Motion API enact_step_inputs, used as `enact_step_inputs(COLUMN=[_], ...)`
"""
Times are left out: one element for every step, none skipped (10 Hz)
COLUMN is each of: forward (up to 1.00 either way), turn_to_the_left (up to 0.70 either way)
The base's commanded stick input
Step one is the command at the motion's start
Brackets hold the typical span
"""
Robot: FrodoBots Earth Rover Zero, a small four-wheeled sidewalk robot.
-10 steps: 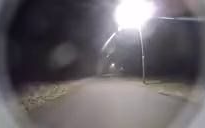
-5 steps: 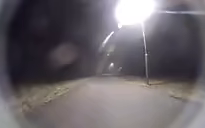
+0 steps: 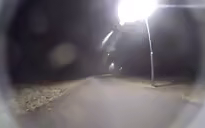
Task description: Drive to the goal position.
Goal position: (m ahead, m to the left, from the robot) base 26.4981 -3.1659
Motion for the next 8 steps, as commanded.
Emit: enact_step_inputs(forward=[1.00, 1.00, 1.00, 1.00, 1.00, 1.00, 1.00, 1.00], turn_to_the_left=[0.13, 0.14, 0.15, 0.15, 0.15, 0.15, 0.13, 0.12])
